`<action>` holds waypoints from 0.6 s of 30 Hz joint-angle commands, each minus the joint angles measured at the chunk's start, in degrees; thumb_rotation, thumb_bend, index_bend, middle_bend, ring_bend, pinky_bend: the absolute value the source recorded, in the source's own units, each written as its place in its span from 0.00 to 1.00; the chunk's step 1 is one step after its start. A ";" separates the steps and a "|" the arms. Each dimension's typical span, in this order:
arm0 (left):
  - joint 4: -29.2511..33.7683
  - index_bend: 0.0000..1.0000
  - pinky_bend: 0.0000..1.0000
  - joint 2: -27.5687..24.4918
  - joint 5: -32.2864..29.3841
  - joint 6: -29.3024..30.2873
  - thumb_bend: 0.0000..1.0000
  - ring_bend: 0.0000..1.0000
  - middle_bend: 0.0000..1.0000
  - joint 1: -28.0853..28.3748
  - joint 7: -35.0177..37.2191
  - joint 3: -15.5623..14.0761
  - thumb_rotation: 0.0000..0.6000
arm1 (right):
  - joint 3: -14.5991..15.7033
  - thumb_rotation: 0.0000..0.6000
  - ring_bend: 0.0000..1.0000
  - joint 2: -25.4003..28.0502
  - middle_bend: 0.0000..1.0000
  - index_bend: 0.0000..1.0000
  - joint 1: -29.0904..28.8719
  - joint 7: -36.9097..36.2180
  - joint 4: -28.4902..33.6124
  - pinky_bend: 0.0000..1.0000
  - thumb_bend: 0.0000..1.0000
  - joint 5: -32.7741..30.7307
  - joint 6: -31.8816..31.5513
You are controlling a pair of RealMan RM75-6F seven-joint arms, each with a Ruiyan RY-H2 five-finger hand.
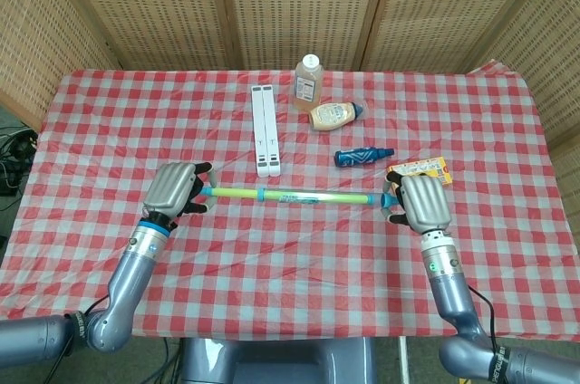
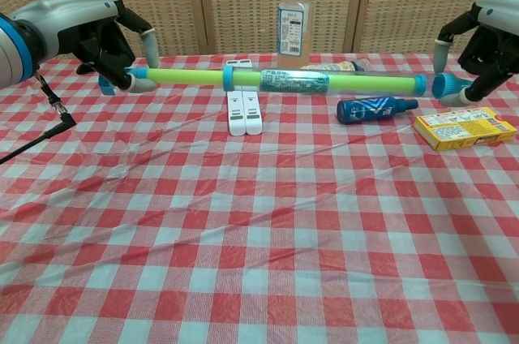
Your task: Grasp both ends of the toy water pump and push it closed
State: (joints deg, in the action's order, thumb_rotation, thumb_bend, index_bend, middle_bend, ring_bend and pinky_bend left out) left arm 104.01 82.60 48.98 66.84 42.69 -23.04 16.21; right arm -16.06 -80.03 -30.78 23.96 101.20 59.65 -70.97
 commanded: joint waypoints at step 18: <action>-0.74 0.86 0.78 0.27 -0.72 -1.91 0.61 0.90 0.96 0.37 3.07 0.38 1.00 | 1.32 1.00 1.00 0.21 1.00 0.62 -1.17 -0.87 0.90 0.56 0.44 1.47 1.31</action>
State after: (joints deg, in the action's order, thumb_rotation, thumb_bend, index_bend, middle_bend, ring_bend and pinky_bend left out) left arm 103.32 82.86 48.18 65.05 43.04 -20.12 16.57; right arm -14.76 -79.84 -31.94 23.13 102.10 61.08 -69.70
